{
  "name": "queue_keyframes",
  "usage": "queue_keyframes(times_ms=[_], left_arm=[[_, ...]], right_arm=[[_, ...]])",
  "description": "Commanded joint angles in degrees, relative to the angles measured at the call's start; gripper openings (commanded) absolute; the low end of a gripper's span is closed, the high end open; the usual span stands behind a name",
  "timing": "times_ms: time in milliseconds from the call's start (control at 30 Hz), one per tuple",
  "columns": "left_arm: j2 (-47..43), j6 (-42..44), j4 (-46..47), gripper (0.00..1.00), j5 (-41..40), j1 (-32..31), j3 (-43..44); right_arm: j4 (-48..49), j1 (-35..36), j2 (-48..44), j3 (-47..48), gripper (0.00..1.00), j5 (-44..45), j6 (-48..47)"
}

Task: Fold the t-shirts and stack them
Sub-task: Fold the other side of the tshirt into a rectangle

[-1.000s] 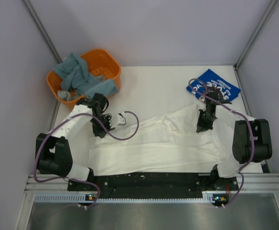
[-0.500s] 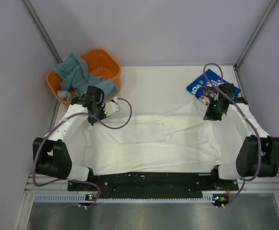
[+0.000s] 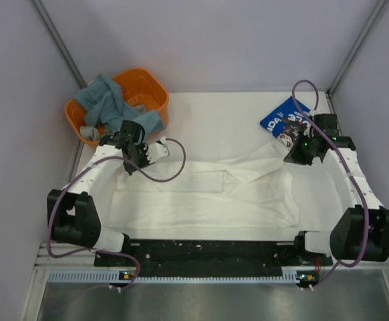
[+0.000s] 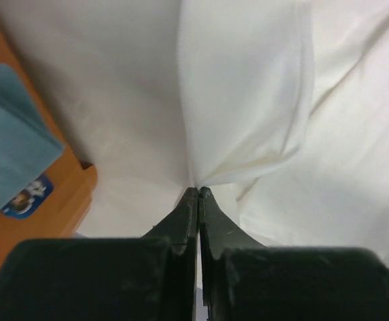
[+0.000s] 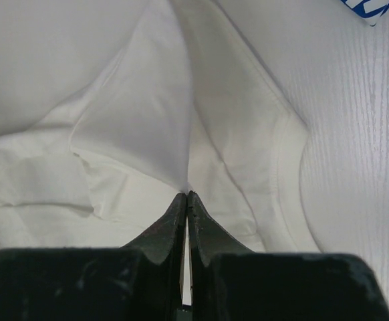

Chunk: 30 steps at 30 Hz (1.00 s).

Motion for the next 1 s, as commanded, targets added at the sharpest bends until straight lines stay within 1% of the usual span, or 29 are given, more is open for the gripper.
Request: queue_keyframes(times_ms=[0, 33, 100, 167, 233, 300, 467, 600, 700, 800, 867, 967], left_arm=[[2.7, 3.2, -3.9, 0.03, 6.1, 0.2, -2.1], [2.9, 4.1, -5.7, 0.06, 8.1, 0.2, -2.3], [3.7, 5.9, -8.4, 0.16, 10.6, 0.0, -3.0], [4.3, 6.9, -11.1, 0.28, 11.6, 0.0, -3.9], [4.5, 7.7, -13.1, 0.36, 12.2, 0.0, -4.7], [3.9, 8.6, -14.4, 0.41, 12.6, -0.3, -6.1], [1.5, 9.3, -13.2, 0.43, 11.7, -1.0, -9.1], [2.4, 4.8, -8.3, 0.48, 8.4, -1.3, -10.2], [3.3, 0.8, -5.4, 0.49, 4.9, -2.3, -11.4], [3.5, -0.7, -3.5, 0.50, 2.6, -3.0, -13.0], [4.1, -1.6, -3.6, 0.50, 2.5, -3.2, -13.4], [5.3, -2.5, -5.3, 0.50, 4.4, -3.7, -13.0]], right_arm=[[0.2, -0.4, -1.0, 0.8, 0.00, -1.8, 0.1], [0.2, -0.4, -1.0, 0.8, 0.00, -1.8, 0.0], [0.3, -0.4, -0.8, 0.7, 0.00, -1.9, -0.1], [0.5, -0.4, -0.7, 0.4, 0.00, -1.9, -0.1], [0.5, -0.4, -0.7, 0.0, 0.00, -1.7, -0.2], [0.5, -0.4, -0.7, -0.1, 0.00, -1.6, -0.4], [0.7, -0.4, -0.6, -0.4, 0.00, -1.8, -0.4], [1.2, -0.4, -0.4, -0.6, 0.00, -1.9, -0.4], [1.2, -0.4, -0.5, -0.8, 0.00, -1.9, -0.4], [1.2, -0.4, -0.5, -0.9, 0.00, -1.9, -0.7], [1.5, -0.4, -0.3, -1.0, 0.00, -1.9, -0.8], [1.7, -0.4, -0.1, -1.1, 0.00, -1.9, -0.8]])
